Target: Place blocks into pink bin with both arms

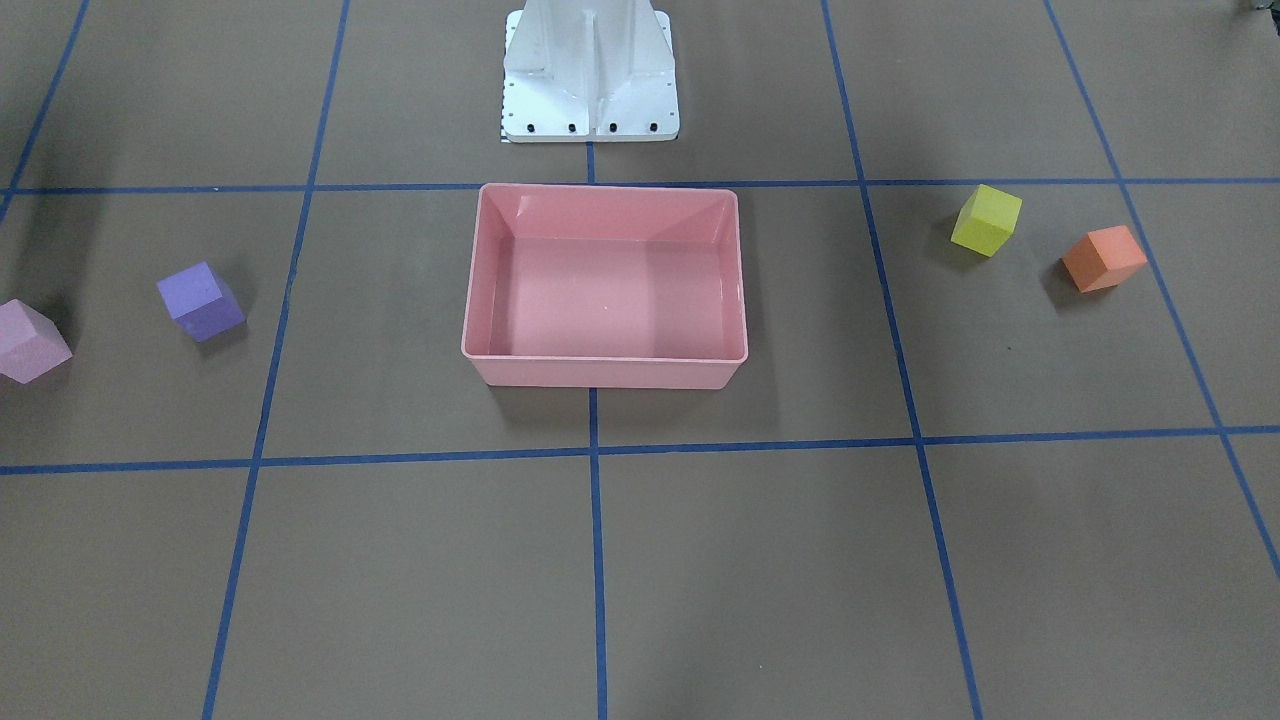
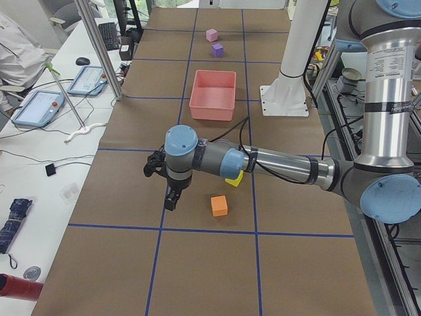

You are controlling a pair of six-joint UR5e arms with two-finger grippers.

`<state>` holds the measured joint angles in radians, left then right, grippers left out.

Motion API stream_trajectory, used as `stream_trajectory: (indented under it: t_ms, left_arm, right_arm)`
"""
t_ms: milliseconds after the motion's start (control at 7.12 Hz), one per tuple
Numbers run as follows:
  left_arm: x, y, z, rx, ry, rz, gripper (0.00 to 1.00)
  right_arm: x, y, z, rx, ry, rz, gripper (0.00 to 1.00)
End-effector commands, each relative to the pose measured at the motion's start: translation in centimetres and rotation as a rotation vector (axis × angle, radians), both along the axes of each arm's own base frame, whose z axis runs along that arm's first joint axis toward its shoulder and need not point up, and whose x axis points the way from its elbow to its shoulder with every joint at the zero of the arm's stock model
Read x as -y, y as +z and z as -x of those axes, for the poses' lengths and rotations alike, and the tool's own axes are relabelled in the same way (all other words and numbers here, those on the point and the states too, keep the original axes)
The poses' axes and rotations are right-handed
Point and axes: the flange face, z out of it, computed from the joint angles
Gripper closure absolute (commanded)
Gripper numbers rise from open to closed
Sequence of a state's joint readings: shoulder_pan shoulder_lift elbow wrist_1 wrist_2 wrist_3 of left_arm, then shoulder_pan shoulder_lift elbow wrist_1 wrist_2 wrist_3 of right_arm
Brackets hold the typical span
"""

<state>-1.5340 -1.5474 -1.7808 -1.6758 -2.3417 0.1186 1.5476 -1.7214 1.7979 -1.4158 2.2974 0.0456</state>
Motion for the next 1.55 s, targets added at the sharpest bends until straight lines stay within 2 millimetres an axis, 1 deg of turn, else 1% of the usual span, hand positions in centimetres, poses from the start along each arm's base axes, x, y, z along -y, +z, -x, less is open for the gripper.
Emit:
stream_trajectory:
  t_ms: [0, 141, 281, 422, 562, 703, 843, 984, 1124, 1405]
  left_arm:
    - [1.3, -1.7, -0.1, -0.005, 0.003, -0.052, 0.0]
    - [1.7, -2.9, -0.1, -0.006, 0.004, -0.096, 0.0]
    - [1.0, -1.4, -0.1, -0.007, -0.001, -0.066, 0.0]
    - [0.1, -0.1, -0.3, -0.05, -0.096, 0.064, 0.0]
    - [-1.6, 1.5, -2.9, -0.087, -0.135, 0.14, 0.0]
    - [-4.0, 3.0, -5.9, -0.121, -0.172, 0.187, 0.0]
    - [-6.9, 4.3, -8.4, -0.161, -0.212, 0.227, 0.0]
    - [-9.4, 5.7, -11.1, -0.14, -0.242, 0.243, 0.0]
    - [-10.8, 6.6, -13.3, -0.114, -0.264, 0.26, 0.0]
    - [-12.1, 7.6, -17.0, -0.052, -0.276, 0.287, 0.0]
  right_arm:
    - [0.4, -0.9, 0.0, 0.003, 0.0, -0.095, 0.0]
    - [0.9, -1.6, 0.1, 0.004, 0.002, -0.109, 0.0]
    - [0.9, -1.3, 0.3, 0.006, -0.001, -0.1, 0.0]
    - [0.9, -1.4, 0.3, 0.009, 0.0, -0.1, 0.0]
    - [0.9, -1.4, 0.3, 0.011, 0.0, -0.1, 0.0]
    - [0.8, -1.4, 0.3, 0.016, -0.002, -0.099, 0.0]
    - [0.7, -1.3, 0.4, 0.025, -0.005, -0.095, 0.0]
    - [0.7, -1.2, 0.4, 0.025, -0.005, -0.094, 0.0]
    - [0.4, -0.9, 0.4, 0.025, -0.005, -0.088, 0.0]
    - [0.2, -0.7, 0.4, 0.025, -0.006, -0.084, 0.0]
